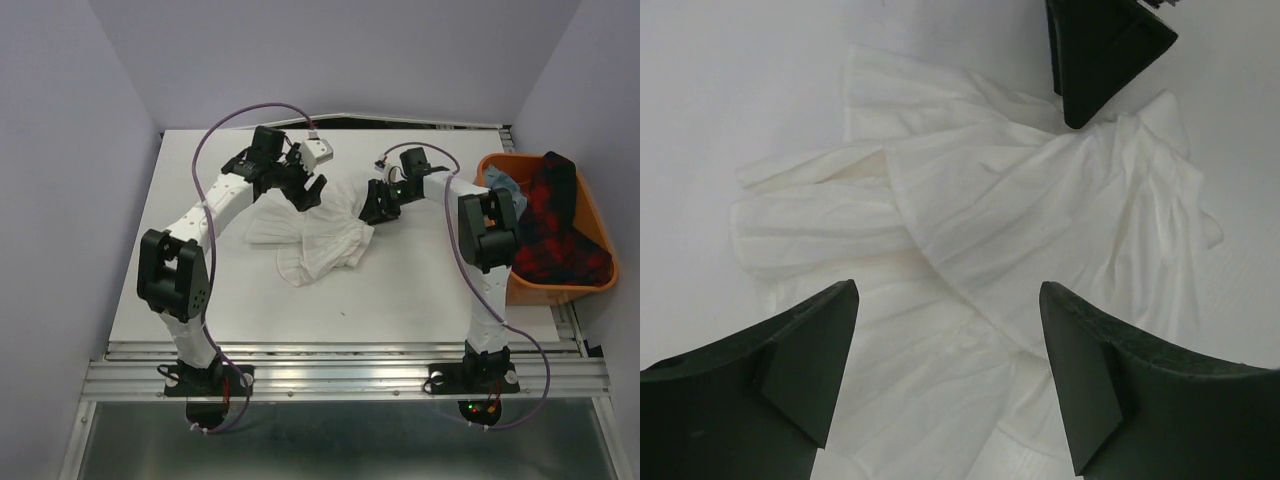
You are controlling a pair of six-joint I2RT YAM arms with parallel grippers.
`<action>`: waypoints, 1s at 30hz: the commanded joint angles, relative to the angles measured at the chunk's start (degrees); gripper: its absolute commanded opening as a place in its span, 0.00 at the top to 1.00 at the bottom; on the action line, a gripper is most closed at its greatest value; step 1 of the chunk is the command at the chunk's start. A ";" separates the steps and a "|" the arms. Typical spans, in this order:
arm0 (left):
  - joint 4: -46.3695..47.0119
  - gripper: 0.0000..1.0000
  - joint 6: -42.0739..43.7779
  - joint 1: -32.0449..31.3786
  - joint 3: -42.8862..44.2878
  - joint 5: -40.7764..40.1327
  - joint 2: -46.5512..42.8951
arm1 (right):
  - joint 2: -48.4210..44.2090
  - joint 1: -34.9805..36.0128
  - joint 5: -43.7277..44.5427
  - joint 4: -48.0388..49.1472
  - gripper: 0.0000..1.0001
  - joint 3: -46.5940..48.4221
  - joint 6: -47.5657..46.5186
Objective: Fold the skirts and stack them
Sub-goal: Fold the skirt
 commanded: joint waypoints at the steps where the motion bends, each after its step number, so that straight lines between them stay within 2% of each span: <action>1: -2.20 0.14 8.79 -2.67 4.29 2.30 2.61 | 0.50 -0.27 -2.54 5.32 0.41 -3.03 1.14; 4: -6.94 0.13 16.17 -5.12 8.43 1.70 6.92 | 1.03 0.25 -3.06 6.03 0.41 -4.70 1.05; 9: -6.26 0.11 22.52 -7.94 11.52 -2.43 11.41 | 0.50 0.78 -4.38 7.52 0.44 -6.72 0.70; 14: -6.59 0.11 30.00 -10.67 11.78 -6.39 14.05 | 0.24 0.78 -5.18 7.96 0.63 -7.95 0.09; 15: -7.21 0.11 32.36 -11.37 11.87 -6.57 14.92 | 0.06 0.78 -5.35 7.96 0.70 -8.13 0.08; 19: -8.89 0.11 36.50 -12.78 10.82 -7.44 16.34 | -0.90 0.78 -6.66 8.05 0.82 -8.92 0.08; 25: -3.44 0.11 38.97 -14.45 4.16 -4.73 12.22 | -2.66 0.78 -8.86 8.57 0.94 -10.59 0.44; 28: -2.03 0.11 40.20 -16.03 2.38 -5.94 11.68 | -3.27 0.78 -10.70 8.58 0.99 -11.29 0.52; 30: -2.38 0.20 39.59 -16.39 3.95 -7.61 13.95 | -4.15 1.31 -11.24 8.75 0.99 -11.99 0.26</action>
